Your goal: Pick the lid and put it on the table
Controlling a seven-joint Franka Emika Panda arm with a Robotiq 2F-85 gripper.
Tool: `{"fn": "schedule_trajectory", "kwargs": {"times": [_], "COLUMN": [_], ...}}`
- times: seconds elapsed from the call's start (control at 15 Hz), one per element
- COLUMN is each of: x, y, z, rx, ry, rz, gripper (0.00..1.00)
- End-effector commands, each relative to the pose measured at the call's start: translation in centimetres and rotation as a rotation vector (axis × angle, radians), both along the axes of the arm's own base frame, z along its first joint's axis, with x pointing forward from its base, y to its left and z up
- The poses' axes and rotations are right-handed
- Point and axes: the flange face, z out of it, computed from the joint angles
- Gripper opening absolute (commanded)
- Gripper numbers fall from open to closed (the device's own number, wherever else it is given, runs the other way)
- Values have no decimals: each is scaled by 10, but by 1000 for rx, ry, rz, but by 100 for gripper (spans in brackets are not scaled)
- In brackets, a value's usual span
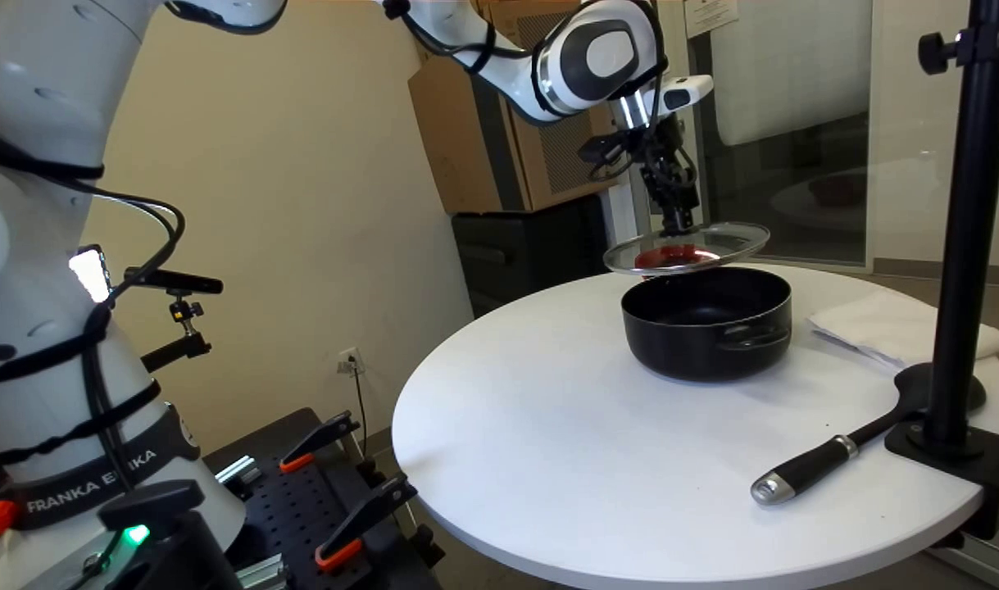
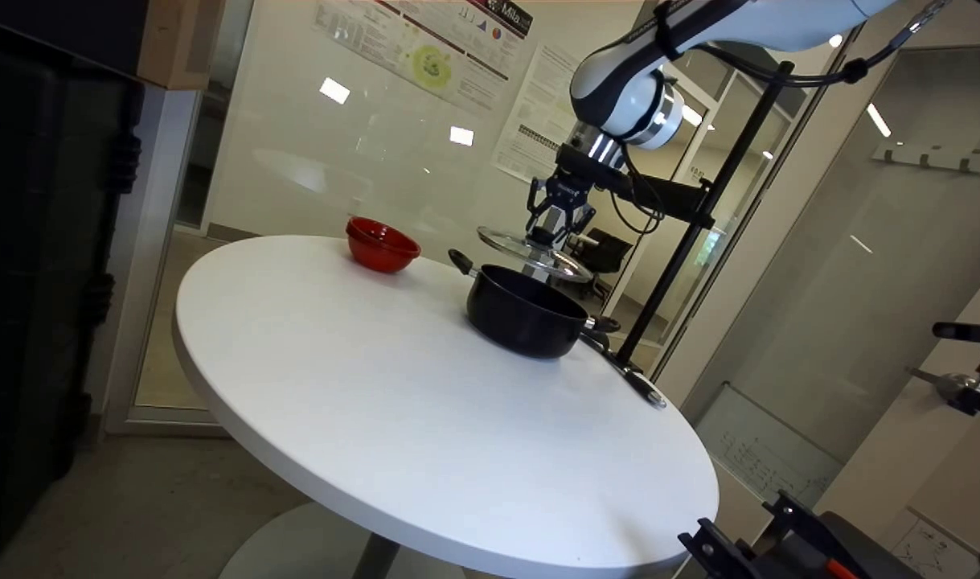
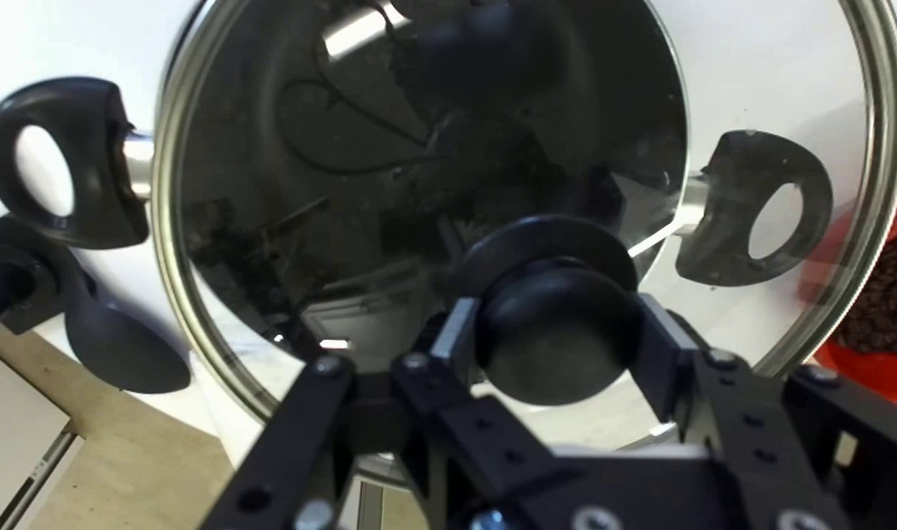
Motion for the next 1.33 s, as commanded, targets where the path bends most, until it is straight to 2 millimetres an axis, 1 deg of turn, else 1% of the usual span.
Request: {"fn": "schedule_trajectory", "kwargs": {"times": [0.0, 0.2, 0.47, 0.6, 0.87, 1.07, 1.27], "x": [-28, -38, -39, -34, -24, -16, -10], "y": [-9, -20, -24, -23, -20, -23, -25], "z": [10, 1, -12, -15, -15, -14, -18], "rx": [-26, -36, -35, -31, -33, -31, -37], "ry": [-20, -16, -22, -16, -18, -26, -26], "rz": [-52, -87, -106, -110, -109, -123, -126], "gripper": [27, 27, 27, 27, 27, 27, 27]}}
